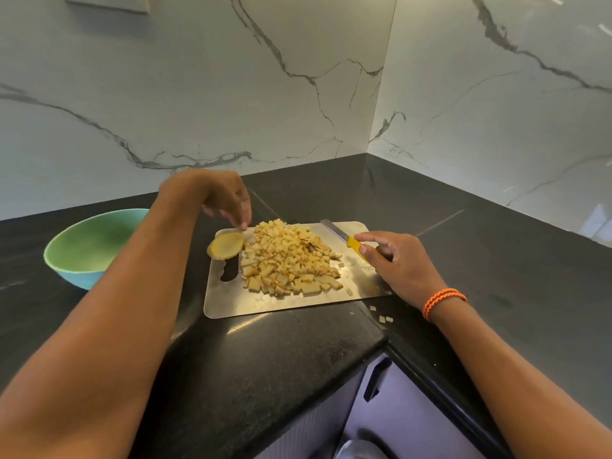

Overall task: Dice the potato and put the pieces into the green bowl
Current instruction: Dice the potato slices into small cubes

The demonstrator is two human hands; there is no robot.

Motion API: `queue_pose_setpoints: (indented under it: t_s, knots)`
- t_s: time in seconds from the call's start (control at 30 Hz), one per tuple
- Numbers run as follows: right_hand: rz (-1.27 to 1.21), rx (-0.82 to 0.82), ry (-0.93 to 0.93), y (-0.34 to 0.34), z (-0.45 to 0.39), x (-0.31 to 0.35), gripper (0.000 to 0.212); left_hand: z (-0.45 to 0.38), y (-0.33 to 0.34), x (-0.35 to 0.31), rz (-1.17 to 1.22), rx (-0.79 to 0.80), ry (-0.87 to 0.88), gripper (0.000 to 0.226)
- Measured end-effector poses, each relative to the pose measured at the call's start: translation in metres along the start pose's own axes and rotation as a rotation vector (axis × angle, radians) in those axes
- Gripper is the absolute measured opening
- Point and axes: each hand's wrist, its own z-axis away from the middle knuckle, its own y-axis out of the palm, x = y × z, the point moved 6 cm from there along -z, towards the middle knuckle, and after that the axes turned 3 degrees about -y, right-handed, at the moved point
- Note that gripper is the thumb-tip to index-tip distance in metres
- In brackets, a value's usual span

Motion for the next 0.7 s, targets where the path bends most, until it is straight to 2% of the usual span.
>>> queue_pose_setpoints:
  t_s: [0.13, 0.43, 0.5, 0.6, 0.7]
  knots:
    - [0.010, 0.011, 0.009, 0.000, 0.001, 0.002, 0.030, 0.015, 0.012, 0.004, -0.135, 0.144, -0.151, 0.032]
    - [0.029, 0.016, 0.030, -0.001, 0.003, 0.003, 0.029, 0.007, 0.021, 0.005, -0.166, 0.069, -0.195, 0.054]
    - [0.028, 0.014, 0.039, -0.001, 0.003, 0.002, 0.029, 0.007, 0.019, 0.004, -0.180, 0.060, -0.178, 0.048]
    - [0.021, -0.004, 0.038, -0.002, 0.003, 0.003, 0.029, 0.009, 0.013, -0.001, -0.191, 0.068, -0.127, 0.027]
    - [-0.005, -0.051, 0.034, -0.007, 0.003, 0.005, 0.031, 0.014, -0.008, -0.017, -0.011, -0.062, 0.031, 0.016]
